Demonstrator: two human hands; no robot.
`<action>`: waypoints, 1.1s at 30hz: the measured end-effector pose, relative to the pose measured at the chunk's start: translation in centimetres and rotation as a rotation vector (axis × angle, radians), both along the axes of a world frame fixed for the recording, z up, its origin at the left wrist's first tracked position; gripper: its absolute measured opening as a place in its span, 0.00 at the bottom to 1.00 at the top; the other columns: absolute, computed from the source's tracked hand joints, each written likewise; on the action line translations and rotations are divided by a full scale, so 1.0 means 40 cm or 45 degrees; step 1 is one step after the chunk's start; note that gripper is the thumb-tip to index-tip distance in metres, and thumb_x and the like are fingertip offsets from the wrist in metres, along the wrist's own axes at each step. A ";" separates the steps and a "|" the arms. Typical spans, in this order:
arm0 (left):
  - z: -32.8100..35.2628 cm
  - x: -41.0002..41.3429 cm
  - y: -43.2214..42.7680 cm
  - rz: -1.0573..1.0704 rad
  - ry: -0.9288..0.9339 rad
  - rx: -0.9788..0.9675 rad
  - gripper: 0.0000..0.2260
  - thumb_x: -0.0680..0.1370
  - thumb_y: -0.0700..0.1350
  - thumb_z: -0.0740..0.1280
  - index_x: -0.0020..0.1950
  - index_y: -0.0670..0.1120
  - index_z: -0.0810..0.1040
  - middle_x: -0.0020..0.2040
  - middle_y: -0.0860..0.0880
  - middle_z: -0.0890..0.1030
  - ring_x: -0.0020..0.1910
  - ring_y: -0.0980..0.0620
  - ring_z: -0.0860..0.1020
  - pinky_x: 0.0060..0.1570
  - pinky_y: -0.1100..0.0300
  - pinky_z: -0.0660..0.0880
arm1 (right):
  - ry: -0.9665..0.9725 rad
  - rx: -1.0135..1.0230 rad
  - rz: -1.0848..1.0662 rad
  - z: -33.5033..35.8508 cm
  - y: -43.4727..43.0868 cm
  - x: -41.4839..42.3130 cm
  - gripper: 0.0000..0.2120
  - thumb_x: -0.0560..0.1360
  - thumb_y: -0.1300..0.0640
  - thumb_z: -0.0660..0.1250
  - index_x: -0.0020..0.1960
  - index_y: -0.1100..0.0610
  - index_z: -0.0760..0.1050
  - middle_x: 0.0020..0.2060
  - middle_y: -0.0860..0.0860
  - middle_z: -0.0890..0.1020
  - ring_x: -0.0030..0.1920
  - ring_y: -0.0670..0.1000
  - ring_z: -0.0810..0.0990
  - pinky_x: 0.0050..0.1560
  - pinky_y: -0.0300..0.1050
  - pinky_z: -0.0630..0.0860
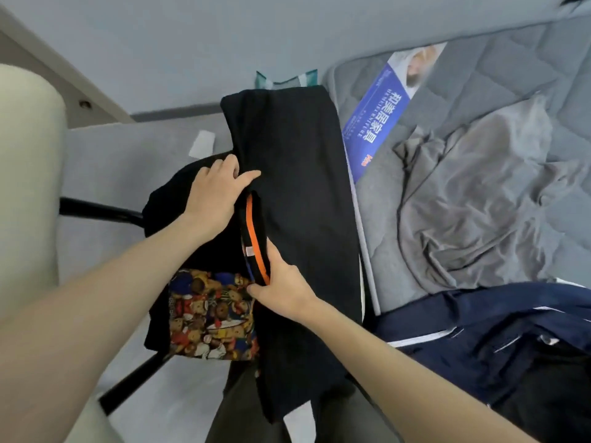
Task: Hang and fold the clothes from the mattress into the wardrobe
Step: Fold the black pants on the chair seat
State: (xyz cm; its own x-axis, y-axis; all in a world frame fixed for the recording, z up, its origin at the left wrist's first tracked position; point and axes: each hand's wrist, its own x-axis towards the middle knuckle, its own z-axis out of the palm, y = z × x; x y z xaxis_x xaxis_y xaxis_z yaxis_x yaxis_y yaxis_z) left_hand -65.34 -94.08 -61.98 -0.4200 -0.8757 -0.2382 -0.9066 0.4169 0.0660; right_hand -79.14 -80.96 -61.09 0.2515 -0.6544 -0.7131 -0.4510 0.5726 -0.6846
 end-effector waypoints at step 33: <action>-0.077 -0.374 -0.016 -0.712 -0.429 0.089 0.47 0.72 0.40 0.71 0.78 0.56 0.40 0.79 0.48 0.46 0.77 0.45 0.46 0.73 0.40 0.51 | 0.130 0.153 -0.354 -0.080 0.045 -0.314 0.29 0.66 0.57 0.78 0.62 0.54 0.70 0.54 0.47 0.81 0.53 0.47 0.81 0.55 0.45 0.79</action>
